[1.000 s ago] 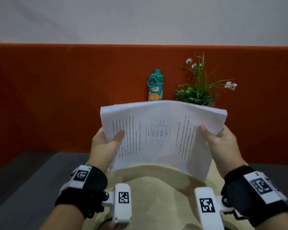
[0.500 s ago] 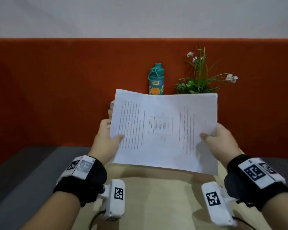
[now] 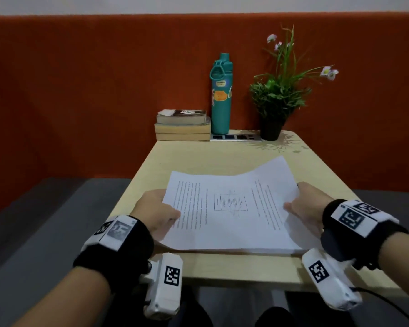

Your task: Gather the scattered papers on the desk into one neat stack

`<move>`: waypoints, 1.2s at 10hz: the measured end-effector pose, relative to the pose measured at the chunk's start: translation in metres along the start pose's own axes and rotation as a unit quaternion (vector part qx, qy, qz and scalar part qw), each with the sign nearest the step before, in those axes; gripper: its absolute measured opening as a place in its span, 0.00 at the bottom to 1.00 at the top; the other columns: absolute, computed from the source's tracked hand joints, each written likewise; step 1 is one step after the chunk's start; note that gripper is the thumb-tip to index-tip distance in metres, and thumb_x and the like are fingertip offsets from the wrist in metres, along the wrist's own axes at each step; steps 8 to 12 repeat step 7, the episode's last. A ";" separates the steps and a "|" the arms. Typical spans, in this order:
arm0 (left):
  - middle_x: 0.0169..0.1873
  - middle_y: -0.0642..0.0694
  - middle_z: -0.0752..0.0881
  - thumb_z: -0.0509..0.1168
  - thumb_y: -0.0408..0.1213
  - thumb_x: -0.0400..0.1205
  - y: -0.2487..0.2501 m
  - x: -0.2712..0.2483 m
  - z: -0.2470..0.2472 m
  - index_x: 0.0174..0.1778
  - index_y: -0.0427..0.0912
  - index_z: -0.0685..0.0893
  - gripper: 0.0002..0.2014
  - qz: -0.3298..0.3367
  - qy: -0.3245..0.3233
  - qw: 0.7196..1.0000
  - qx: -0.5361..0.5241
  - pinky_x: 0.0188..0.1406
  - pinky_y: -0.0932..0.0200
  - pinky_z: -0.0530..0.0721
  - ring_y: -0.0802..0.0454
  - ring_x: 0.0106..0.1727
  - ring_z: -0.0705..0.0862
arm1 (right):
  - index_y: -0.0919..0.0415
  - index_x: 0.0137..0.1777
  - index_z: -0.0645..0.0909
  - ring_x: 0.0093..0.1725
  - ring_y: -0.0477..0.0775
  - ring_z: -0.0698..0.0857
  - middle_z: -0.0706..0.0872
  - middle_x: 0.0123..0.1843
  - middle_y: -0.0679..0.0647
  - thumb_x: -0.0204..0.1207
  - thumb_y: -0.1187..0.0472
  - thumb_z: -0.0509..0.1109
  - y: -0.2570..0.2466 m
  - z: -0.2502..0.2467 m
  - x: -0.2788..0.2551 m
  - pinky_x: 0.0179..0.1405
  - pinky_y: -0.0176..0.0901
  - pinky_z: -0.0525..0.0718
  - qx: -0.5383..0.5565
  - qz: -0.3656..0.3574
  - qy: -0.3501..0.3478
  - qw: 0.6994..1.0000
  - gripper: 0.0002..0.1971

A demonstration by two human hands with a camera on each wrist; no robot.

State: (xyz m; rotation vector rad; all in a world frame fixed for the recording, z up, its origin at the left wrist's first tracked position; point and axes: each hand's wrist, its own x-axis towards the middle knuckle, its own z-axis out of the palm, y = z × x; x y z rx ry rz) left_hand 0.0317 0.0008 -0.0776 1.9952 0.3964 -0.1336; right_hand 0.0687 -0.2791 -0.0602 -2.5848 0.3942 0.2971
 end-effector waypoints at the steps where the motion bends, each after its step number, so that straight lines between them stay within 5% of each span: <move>1: 0.47 0.33 0.90 0.65 0.18 0.72 -0.008 0.008 0.003 0.51 0.33 0.85 0.13 -0.005 -0.004 1.000 -0.008 0.30 0.64 0.80 0.42 0.38 0.86 | 0.73 0.69 0.72 0.56 0.67 0.84 0.83 0.62 0.68 0.77 0.64 0.68 0.000 0.003 0.002 0.52 0.54 0.84 -0.009 0.015 0.014 1.000 0.22; 2: 0.39 0.34 0.87 0.64 0.24 0.68 -0.009 0.019 0.005 0.40 0.31 0.81 0.07 0.001 -0.001 0.999 0.046 0.34 0.57 0.75 0.39 0.36 0.83 | 0.72 0.66 0.68 0.41 0.58 0.79 0.82 0.53 0.64 0.78 0.63 0.66 -0.003 0.004 -0.001 0.29 0.43 0.74 -0.025 0.047 0.003 0.999 0.20; 3: 0.38 0.36 0.81 0.65 0.26 0.70 -0.006 0.025 0.006 0.37 0.32 0.77 0.03 -0.007 0.004 0.996 0.090 0.35 0.56 0.73 0.43 0.36 0.78 | 0.66 0.36 0.73 0.31 0.53 0.75 0.76 0.32 0.55 0.79 0.64 0.65 -0.001 0.006 0.006 0.22 0.38 0.68 -0.068 0.050 0.014 0.996 0.11; 4: 0.42 0.37 0.82 0.67 0.28 0.71 -0.007 0.029 0.006 0.37 0.35 0.76 0.05 -0.012 -0.001 0.993 0.116 0.37 0.57 0.75 0.42 0.40 0.80 | 0.58 0.28 0.66 0.28 0.49 0.71 0.71 0.30 0.52 0.76 0.63 0.69 0.000 0.007 0.005 0.23 0.36 0.69 -0.063 0.055 -0.009 0.996 0.17; 5: 0.53 0.34 0.84 0.67 0.30 0.71 -0.008 0.033 0.006 0.42 0.34 0.78 0.06 -0.024 -0.010 0.989 0.146 0.35 0.61 0.76 0.43 0.42 0.81 | 0.58 0.29 0.66 0.28 0.48 0.68 0.70 0.33 0.53 0.75 0.63 0.69 -0.001 0.007 0.004 0.26 0.36 0.70 -0.091 0.050 -0.024 0.994 0.17; 6: 0.56 0.37 0.76 0.69 0.36 0.73 -0.003 0.034 0.002 0.38 0.38 0.75 0.09 -0.048 -0.017 0.973 0.223 0.32 0.60 0.76 0.43 0.44 0.79 | 0.62 0.36 0.70 0.31 0.51 0.66 0.70 0.36 0.54 0.82 0.64 0.60 -0.009 0.008 -0.001 0.45 0.40 0.71 -0.212 0.008 -0.070 0.975 0.11; 7: 0.78 0.37 0.66 0.68 0.50 0.76 0.002 0.033 -0.019 0.71 0.41 0.76 0.29 -0.038 0.006 0.967 0.252 0.64 0.50 0.77 0.37 0.69 0.76 | 0.61 0.52 0.77 0.50 0.59 0.77 0.80 0.51 0.58 0.85 0.56 0.53 -0.005 -0.006 -0.010 0.61 0.48 0.70 -0.154 0.027 -0.028 0.987 0.12; 12: 0.78 0.37 0.66 0.68 0.50 0.76 0.002 0.033 -0.019 0.71 0.41 0.76 0.29 -0.038 0.006 0.967 0.252 0.64 0.50 0.77 0.37 0.69 0.76 | 0.61 0.52 0.77 0.50 0.59 0.77 0.80 0.51 0.58 0.85 0.56 0.53 -0.005 -0.006 -0.010 0.61 0.48 0.70 -0.154 0.027 -0.028 0.987 0.12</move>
